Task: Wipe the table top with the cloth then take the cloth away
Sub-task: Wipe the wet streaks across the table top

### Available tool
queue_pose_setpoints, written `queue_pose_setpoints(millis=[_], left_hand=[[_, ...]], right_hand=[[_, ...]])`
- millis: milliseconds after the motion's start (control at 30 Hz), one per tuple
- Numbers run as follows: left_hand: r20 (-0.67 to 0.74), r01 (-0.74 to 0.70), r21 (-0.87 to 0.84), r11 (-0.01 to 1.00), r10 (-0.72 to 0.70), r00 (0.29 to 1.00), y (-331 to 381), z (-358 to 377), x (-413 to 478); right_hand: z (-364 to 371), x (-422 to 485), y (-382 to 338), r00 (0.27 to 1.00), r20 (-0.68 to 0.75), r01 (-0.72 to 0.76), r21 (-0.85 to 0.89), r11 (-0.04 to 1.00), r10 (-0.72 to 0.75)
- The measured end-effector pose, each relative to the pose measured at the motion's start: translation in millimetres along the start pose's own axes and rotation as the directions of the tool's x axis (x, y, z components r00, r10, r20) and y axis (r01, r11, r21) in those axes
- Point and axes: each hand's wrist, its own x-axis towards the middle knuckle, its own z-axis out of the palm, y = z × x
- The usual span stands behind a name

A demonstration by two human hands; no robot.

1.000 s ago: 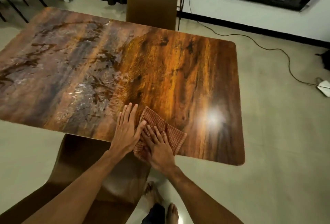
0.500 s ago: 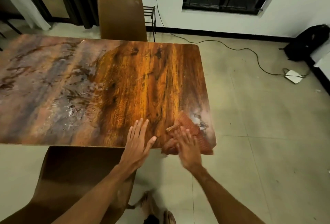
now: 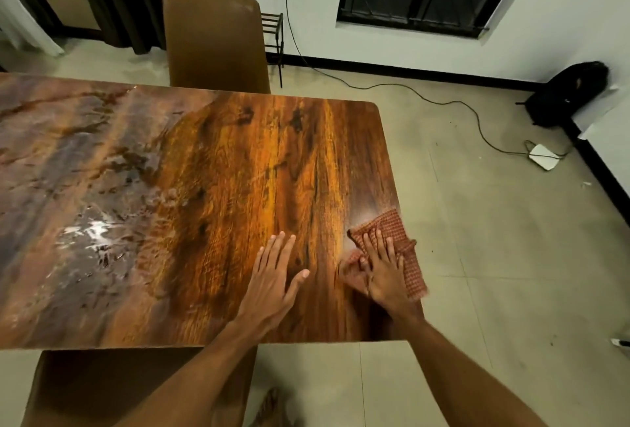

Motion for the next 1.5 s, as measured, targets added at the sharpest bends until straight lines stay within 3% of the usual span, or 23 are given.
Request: queue_pose_setpoints(millis=[100, 233, 300, 533, 600, 667, 733, 800, 867, 933, 1000, 1067, 1133, 1200, 1300, 1367, 1433, 1500], left_hand=[[0.023, 0.013, 0.013, 1.000, -0.013, 1.000, -8, -3, 17], [0.032, 0.015, 0.000, 1.000, -0.015, 0.999, -9, -8, 31], [0.040, 0.017, 0.002, 1.000, -0.017, 0.999, -5, -8, 35], [0.043, 0.038, 0.056, 0.998, -0.040, 0.998, 8, -9, 19], [0.035, 0.071, 0.068, 0.995, -0.073, 0.997, 9, -14, 4], [0.032, 0.112, 0.106, 0.988, -0.116, 0.993, 5, -23, -8], [0.015, 0.146, 0.130, 0.981, -0.150, 0.989, -4, -34, -21], [-0.018, 0.172, 0.117, 0.978, -0.171, 0.985, -16, -48, -32], [-0.041, 0.208, 0.120, 0.971, -0.205, 0.978, -34, -67, -46], [-0.080, 0.242, 0.139, 0.960, -0.232, 0.969, -55, -87, -62], [-0.107, 0.273, 0.167, 0.948, -0.258, 0.960, -79, -107, -80], [-0.100, 0.285, 0.211, 0.935, -0.269, 0.958, -103, -125, -95], [-0.094, 0.264, 0.261, 0.929, -0.247, 0.964, -133, -145, -111], [-0.105, 0.242, 0.252, 0.937, -0.222, 0.969, -166, -166, -125], [-0.158, 0.220, 0.157, 0.963, -0.196, 0.968, -213, -197, -145], [-0.162, 0.225, 0.095, 0.970, -0.208, 0.965, -256, -220, -167], [-0.150, 0.221, 0.111, 0.969, -0.203, 0.967, -279, -230, -180], [-0.110, 0.225, 0.111, 0.968, -0.213, 0.971, -308, -241, -194]], right_hand=[[-5, 14, 2, 0.999, -0.013, 0.035, -0.036, 0.999, -0.035], [31, -75, 16, 0.994, -0.109, -0.018, -0.056, 0.998, 0.012], [42, -95, 27, 0.996, -0.074, -0.054, 0.004, 0.999, 0.055], [18, -6, 1, 0.989, -0.141, -0.057, -0.023, 0.998, 0.053], [35, -20, -31, 0.991, -0.111, 0.073, -0.011, 0.997, -0.073], [58, -48, -56, 0.956, -0.086, 0.274, -0.091, 0.957, -0.282], [65, -52, -58, 0.919, -0.037, 0.385, -0.124, 0.915, -0.392], [60, -36, -54, 0.946, -0.034, 0.313, -0.151, 0.938, -0.322], [58, -27, -67, 0.983, -0.108, 0.137, -0.106, 0.985, -0.148], [70, -34, -110, 0.986, -0.136, 0.093, -0.035, 0.995, -0.097], [100, -60, -170, 0.957, -0.058, 0.282, -0.040, 0.959, -0.284], [131, -84, -216, 0.873, 0.015, 0.488, -0.076, 0.870, -0.488], [140, -82, -243, 0.847, 0.028, 0.531, -0.098, 0.842, -0.531], [139, -68, -250, 0.909, -0.003, 0.412, -0.139, 0.900, -0.417], [135, -61, -270, 0.986, -0.113, 0.115, -0.081, 0.990, -0.123], [160, -76, -339, 0.989, -0.111, 0.089, -0.052, 0.995, -0.095], [192, -92, -404, 0.966, -0.055, 0.249, -0.078, 0.965, -0.254], [224, -104, -462, 0.897, 0.020, 0.442, -0.092, 0.892, -0.442]])
